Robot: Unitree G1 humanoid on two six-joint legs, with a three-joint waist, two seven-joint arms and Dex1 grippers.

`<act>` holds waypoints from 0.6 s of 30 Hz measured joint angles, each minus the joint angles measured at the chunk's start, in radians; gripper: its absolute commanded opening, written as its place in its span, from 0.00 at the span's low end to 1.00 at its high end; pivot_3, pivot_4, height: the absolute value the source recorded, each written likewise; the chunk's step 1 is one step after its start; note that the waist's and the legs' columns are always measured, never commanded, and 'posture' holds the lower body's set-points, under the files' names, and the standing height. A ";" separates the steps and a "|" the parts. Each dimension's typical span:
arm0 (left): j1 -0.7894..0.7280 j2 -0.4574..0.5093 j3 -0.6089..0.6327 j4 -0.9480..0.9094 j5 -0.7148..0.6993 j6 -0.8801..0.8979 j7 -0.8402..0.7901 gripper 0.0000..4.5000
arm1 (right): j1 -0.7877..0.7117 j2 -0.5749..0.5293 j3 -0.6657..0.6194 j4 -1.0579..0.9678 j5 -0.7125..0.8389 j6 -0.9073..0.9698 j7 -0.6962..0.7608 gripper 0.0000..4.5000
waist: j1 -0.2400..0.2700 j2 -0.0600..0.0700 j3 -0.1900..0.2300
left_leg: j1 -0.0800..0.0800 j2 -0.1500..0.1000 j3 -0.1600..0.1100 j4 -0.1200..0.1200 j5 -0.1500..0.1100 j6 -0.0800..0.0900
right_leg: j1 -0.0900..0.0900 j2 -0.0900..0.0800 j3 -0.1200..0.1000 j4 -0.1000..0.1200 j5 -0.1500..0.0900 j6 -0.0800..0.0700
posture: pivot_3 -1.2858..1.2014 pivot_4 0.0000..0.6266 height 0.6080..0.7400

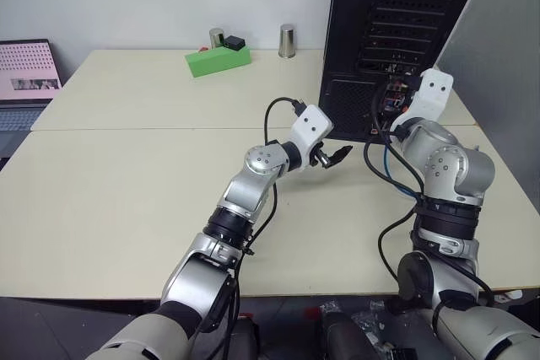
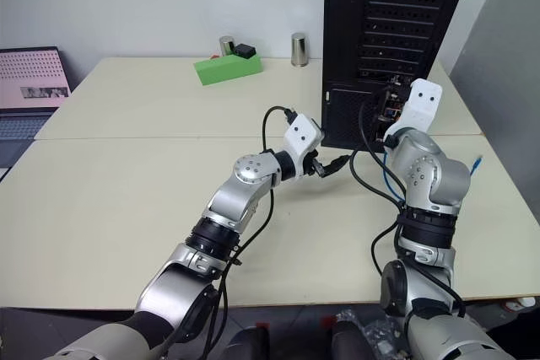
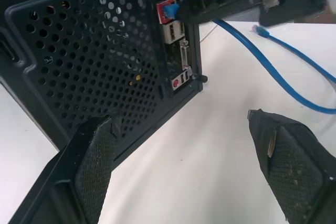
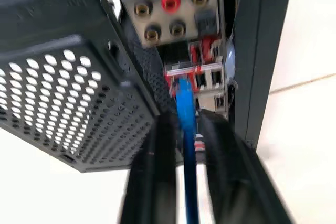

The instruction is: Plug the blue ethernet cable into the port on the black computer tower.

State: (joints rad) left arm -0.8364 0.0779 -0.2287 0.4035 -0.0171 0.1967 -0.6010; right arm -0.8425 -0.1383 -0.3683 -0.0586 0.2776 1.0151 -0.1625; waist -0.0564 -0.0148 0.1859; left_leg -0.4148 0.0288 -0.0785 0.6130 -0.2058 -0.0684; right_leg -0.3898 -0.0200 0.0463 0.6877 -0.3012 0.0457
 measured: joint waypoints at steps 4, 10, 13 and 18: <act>-0.001 0.014 0.001 0.010 0.000 -0.011 0.001 0.95 | 0.089 -0.008 0.008 -0.104 0.021 0.042 0.029 0.56 | 0.002 0.000 0.000 | -0.001 0.000 0.000 0.000 0.000 0.000 | 0.000 0.000 0.000 -0.002 0.000 0.000 | 0.52 0.24 1.00; -0.001 0.058 0.004 0.017 -0.029 -0.009 -0.079 1.00 | 0.295 -0.082 0.092 -0.333 0.040 0.062 0.123 0.84 | 0.004 0.000 0.000 | -0.001 0.000 0.000 -0.001 0.000 0.000 | 0.000 0.000 0.000 -0.004 0.000 0.000 | 0.52 0.24 1.00; -0.003 0.095 0.009 0.018 -0.032 -0.007 -0.102 1.00 | 0.375 -0.199 0.131 -0.421 0.054 0.031 0.226 0.98 | 0.004 0.000 0.000 | -0.001 0.000 -0.001 -0.001 0.000 0.000 | 0.001 0.000 -0.001 -0.005 0.000 0.000 | 0.52 0.24 1.00; -0.002 0.227 0.047 0.016 -0.054 0.021 -0.195 1.00 | 0.551 -0.394 0.105 -0.542 0.102 -0.092 0.462 0.99 | 0.001 0.000 0.000 | -0.001 0.000 -0.001 -0.001 0.000 0.000 | 0.001 0.000 -0.001 -0.006 0.000 0.000 | 0.52 0.24 1.00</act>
State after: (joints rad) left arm -0.8381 0.3053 -0.1819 0.4199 -0.0714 0.2178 -0.7963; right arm -0.2917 -0.5320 -0.2636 -0.6005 0.3796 0.9235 0.2994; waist -0.0552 -0.0149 0.1860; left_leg -0.4160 0.0288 -0.0794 0.6117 -0.2059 -0.0683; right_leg -0.3889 -0.0197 0.0452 0.6816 -0.3013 0.0462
